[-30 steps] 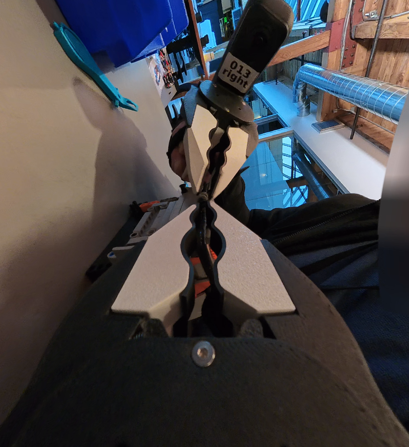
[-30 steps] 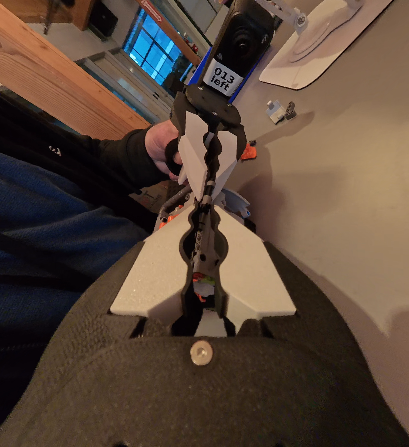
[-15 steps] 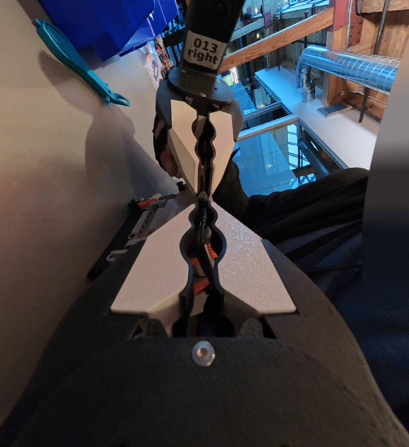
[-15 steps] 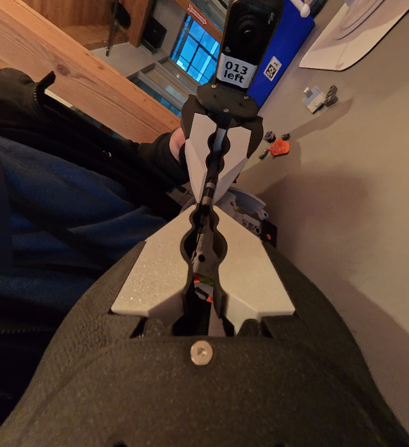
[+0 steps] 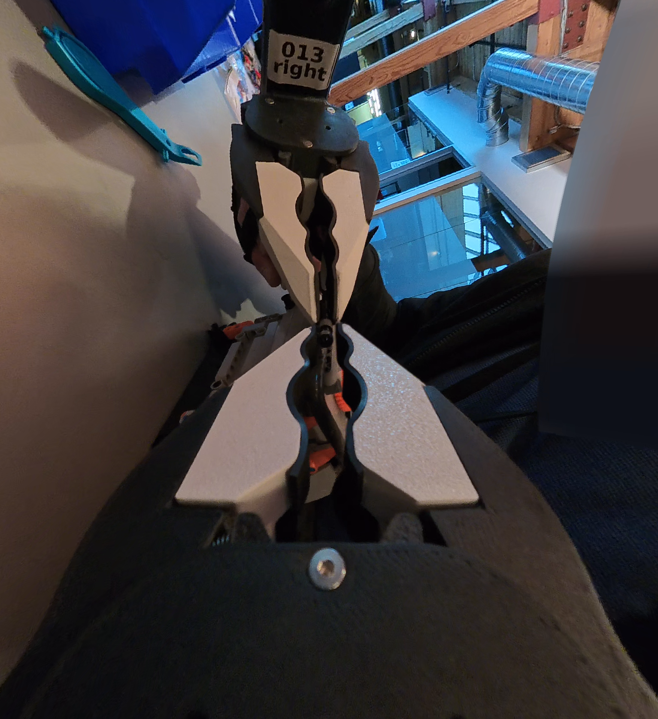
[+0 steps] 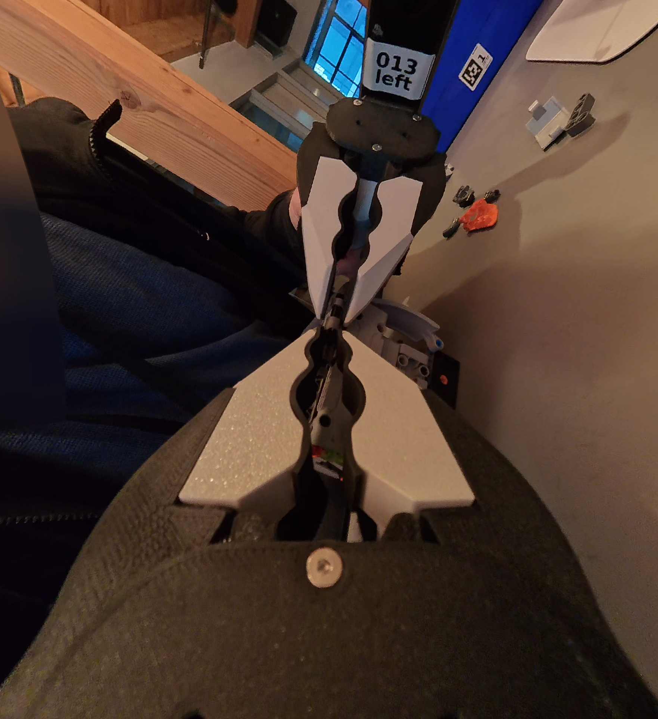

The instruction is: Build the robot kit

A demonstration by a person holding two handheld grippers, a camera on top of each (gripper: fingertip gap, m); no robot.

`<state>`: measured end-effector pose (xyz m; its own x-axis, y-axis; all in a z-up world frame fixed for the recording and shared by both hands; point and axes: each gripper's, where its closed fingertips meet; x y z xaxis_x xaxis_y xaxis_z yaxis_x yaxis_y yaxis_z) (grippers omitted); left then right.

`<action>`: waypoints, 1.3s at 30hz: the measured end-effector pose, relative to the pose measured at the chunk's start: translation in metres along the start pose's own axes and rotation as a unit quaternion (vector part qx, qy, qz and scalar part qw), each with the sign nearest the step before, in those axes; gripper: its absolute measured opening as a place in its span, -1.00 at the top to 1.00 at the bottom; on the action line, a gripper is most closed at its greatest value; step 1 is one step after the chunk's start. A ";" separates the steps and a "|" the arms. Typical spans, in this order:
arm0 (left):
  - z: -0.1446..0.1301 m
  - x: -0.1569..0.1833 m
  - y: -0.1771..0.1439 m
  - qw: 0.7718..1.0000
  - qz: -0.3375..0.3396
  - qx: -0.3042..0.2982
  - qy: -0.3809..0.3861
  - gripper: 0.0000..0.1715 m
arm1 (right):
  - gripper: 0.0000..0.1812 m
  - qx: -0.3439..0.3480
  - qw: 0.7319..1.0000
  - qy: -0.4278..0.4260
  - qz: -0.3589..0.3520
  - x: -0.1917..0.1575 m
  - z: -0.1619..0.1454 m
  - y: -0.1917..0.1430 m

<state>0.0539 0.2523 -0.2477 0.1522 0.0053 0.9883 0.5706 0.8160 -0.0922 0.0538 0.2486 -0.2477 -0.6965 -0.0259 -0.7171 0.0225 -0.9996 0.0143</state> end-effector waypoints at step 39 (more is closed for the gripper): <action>-0.007 -0.003 0.001 0.997 -0.037 -0.029 -0.059 0.95 | 0.98 -0.015 0.998 0.067 0.001 -0.002 -0.004 -0.001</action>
<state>0.0591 0.2489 -0.2515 0.0143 0.0170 0.9998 0.6225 0.7823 -0.0222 0.0586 0.2495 -0.2492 -0.5937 -0.0253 -0.8043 0.0477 -0.9989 -0.0038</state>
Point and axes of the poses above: each gripper's, where its closed fingertips meet, y out along the fingers, z out of its top, x = y × z across the jaws, and after that the axes turned 13 degrees about -y, right-handed
